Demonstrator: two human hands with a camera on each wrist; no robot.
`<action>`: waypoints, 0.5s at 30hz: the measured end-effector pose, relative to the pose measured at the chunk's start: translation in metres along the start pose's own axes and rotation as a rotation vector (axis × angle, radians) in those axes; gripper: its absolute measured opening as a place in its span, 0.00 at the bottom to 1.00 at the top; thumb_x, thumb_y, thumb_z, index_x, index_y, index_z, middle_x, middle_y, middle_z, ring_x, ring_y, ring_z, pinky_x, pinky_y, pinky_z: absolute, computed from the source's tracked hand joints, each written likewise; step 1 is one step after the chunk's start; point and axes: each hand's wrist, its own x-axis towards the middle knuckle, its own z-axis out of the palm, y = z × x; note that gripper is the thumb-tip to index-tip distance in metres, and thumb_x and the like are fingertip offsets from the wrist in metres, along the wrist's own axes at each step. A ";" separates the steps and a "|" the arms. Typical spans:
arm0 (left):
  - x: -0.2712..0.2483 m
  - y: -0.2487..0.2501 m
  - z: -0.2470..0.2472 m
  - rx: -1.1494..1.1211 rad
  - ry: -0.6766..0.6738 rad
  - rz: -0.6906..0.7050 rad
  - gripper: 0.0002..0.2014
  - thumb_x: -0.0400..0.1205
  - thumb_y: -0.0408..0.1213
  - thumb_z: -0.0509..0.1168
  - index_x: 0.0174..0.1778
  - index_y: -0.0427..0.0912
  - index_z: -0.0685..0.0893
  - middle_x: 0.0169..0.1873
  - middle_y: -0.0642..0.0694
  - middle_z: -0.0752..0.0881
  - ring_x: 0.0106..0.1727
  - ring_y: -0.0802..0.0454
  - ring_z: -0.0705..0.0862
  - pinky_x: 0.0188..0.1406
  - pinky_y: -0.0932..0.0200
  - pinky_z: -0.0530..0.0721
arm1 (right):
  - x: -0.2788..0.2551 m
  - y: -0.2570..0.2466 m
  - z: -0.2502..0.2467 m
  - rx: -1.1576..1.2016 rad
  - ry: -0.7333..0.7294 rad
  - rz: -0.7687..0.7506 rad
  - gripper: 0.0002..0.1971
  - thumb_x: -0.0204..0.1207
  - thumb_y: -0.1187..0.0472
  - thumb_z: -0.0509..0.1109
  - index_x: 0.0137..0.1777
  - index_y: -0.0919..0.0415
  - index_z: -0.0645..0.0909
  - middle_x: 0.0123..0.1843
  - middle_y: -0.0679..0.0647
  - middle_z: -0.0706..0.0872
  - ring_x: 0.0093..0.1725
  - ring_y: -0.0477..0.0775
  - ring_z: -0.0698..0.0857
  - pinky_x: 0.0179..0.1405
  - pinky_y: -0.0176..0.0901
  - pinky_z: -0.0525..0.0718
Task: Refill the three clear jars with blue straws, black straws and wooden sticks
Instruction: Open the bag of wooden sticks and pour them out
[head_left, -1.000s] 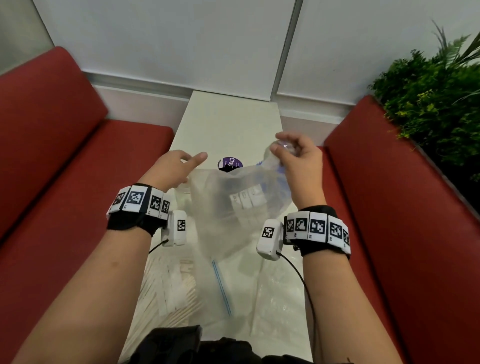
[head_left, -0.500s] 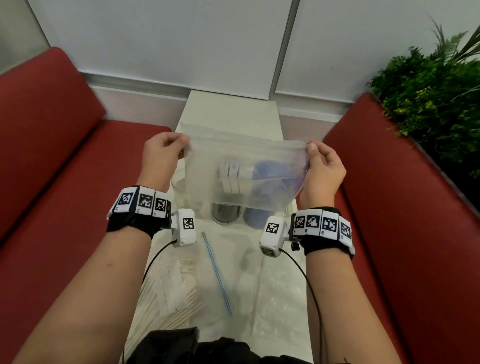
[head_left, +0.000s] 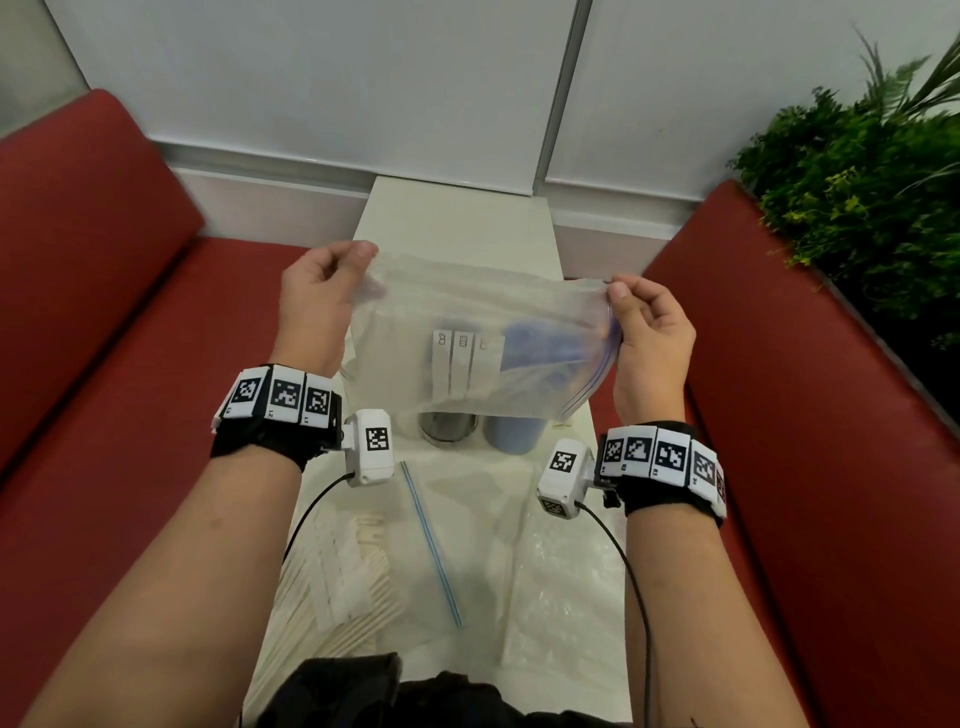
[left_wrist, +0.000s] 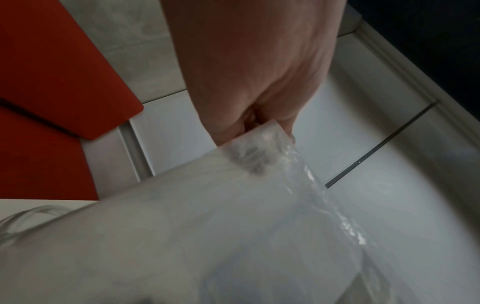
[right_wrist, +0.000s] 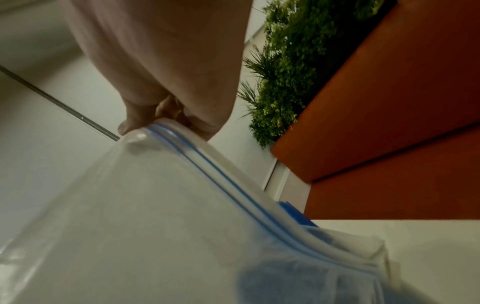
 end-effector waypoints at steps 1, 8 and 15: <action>0.000 0.002 0.000 -0.009 0.017 0.010 0.10 0.79 0.44 0.75 0.51 0.43 0.91 0.48 0.37 0.90 0.42 0.49 0.87 0.54 0.45 0.87 | 0.000 0.001 -0.001 -0.011 0.014 0.004 0.04 0.81 0.67 0.74 0.51 0.59 0.87 0.40 0.49 0.93 0.35 0.41 0.85 0.36 0.31 0.84; -0.007 0.017 0.012 0.258 0.100 0.194 0.16 0.74 0.56 0.77 0.37 0.45 0.90 0.27 0.40 0.81 0.26 0.51 0.75 0.28 0.61 0.77 | 0.000 0.006 -0.006 -0.495 0.174 0.031 0.03 0.79 0.61 0.75 0.51 0.55 0.89 0.48 0.53 0.90 0.45 0.51 0.86 0.57 0.58 0.87; -0.028 0.041 0.054 0.456 -0.315 0.286 0.20 0.77 0.53 0.76 0.32 0.39 0.85 0.20 0.59 0.79 0.23 0.61 0.72 0.23 0.67 0.73 | -0.019 -0.023 0.045 -0.850 -0.685 -0.098 0.32 0.66 0.34 0.80 0.70 0.38 0.79 0.66 0.39 0.85 0.67 0.40 0.80 0.68 0.42 0.74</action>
